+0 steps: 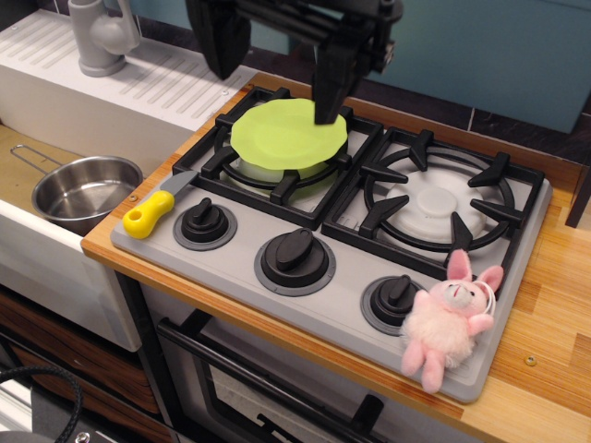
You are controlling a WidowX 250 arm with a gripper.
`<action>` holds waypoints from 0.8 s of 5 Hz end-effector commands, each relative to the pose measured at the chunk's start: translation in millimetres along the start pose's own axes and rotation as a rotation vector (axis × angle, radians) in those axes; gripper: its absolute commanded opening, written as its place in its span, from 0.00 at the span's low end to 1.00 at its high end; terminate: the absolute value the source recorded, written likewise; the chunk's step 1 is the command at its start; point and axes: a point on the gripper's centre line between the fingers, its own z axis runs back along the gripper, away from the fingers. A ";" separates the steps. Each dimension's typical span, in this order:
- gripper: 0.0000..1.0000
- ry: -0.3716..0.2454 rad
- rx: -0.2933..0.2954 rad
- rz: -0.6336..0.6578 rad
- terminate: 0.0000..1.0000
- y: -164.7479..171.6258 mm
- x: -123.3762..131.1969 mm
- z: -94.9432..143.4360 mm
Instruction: End effector reaching stuffedrabbit
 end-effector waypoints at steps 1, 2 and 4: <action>1.00 0.024 0.043 0.088 0.00 -47.6 36.2 -16.1; 1.00 0.022 0.042 0.102 0.00 -64.5 46.7 -25.3; 1.00 -0.013 0.039 0.153 0.00 -97.8 35.7 -54.4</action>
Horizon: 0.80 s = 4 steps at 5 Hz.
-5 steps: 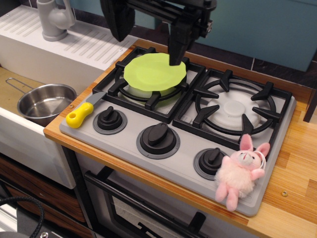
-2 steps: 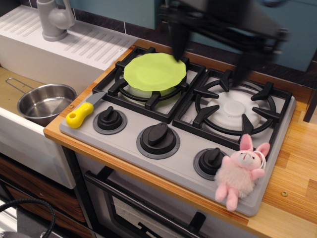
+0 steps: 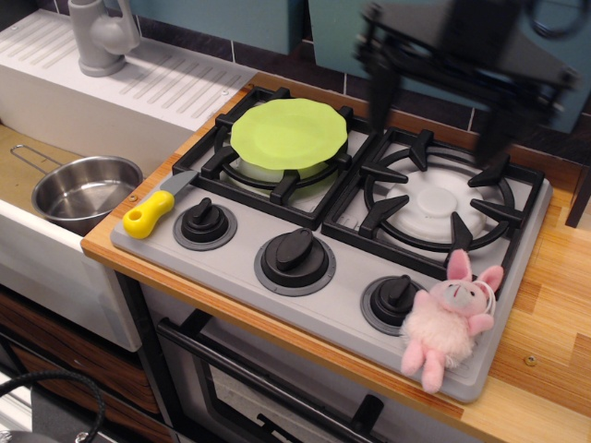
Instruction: End effector reaching stuffedrabbit
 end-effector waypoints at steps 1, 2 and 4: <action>1.00 -0.052 -0.008 0.053 0.00 -27.8 -18.3 -23.0; 1.00 -0.067 -0.010 0.069 0.00 -38.0 -32.9 -33.8; 1.00 -0.144 -0.017 0.082 0.00 -48.4 -53.5 -61.8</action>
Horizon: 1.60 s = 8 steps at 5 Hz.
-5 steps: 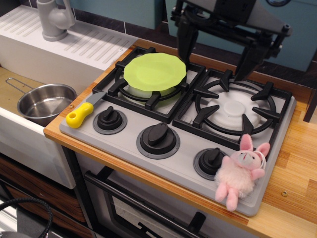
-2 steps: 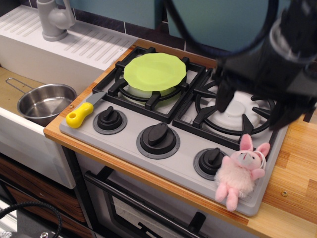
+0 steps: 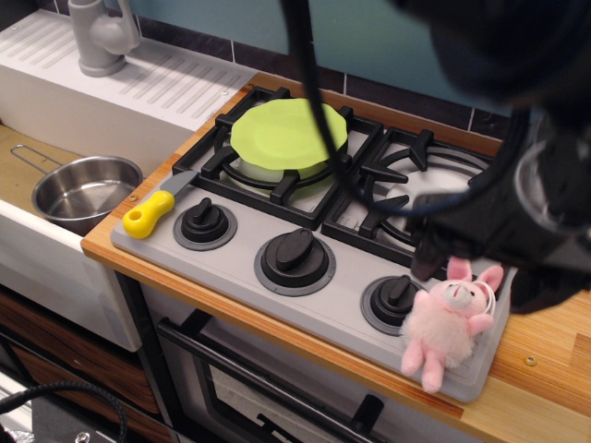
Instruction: End effector reaching stuffedrabbit
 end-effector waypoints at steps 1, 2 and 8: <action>1.00 -0.082 -0.033 0.033 0.00 -13.9 -6.0 -17.1; 1.00 -0.110 -0.043 0.018 0.00 -11.7 -5.7 -25.6; 1.00 -0.239 -0.073 -0.044 1.00 -2.7 8.3 -42.9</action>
